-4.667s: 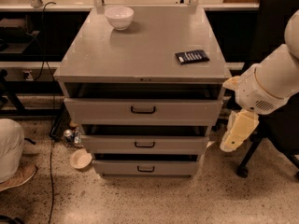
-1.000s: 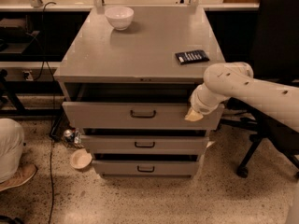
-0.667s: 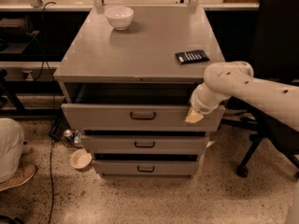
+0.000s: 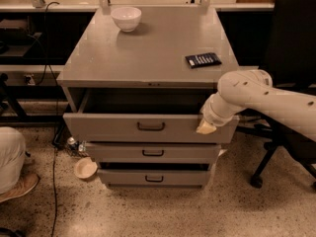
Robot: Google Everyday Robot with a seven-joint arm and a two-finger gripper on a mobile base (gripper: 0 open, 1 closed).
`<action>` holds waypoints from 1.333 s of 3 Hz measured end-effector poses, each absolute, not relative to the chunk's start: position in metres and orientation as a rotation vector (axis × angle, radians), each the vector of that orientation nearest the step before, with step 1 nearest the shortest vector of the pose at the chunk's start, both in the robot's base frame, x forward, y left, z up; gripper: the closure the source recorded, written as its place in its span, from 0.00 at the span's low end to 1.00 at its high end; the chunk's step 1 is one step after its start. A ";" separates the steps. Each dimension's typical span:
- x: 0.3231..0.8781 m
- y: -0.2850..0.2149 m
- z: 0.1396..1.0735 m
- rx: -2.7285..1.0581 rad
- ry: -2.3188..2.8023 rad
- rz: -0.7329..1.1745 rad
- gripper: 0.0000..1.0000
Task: Open top drawer
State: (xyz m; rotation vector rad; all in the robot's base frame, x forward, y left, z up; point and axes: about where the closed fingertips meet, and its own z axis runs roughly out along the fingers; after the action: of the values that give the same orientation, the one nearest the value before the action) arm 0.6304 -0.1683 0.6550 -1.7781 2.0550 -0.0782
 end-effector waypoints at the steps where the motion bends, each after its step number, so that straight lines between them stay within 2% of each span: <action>1: 0.614 -0.169 0.658 -1.758 2.069 -0.083 1.00; 3: 0.551 -0.168 0.668 -1.689 2.113 -0.100 1.00; 4: 0.551 -0.168 0.668 -1.689 2.113 -0.100 1.00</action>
Offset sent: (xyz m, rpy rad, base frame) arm -0.1613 -0.0039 0.0267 0.0324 -0.0139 -0.1597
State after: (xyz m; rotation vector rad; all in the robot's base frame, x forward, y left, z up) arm 0.5511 -0.1684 0.6682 -1.6887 2.1127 -0.1003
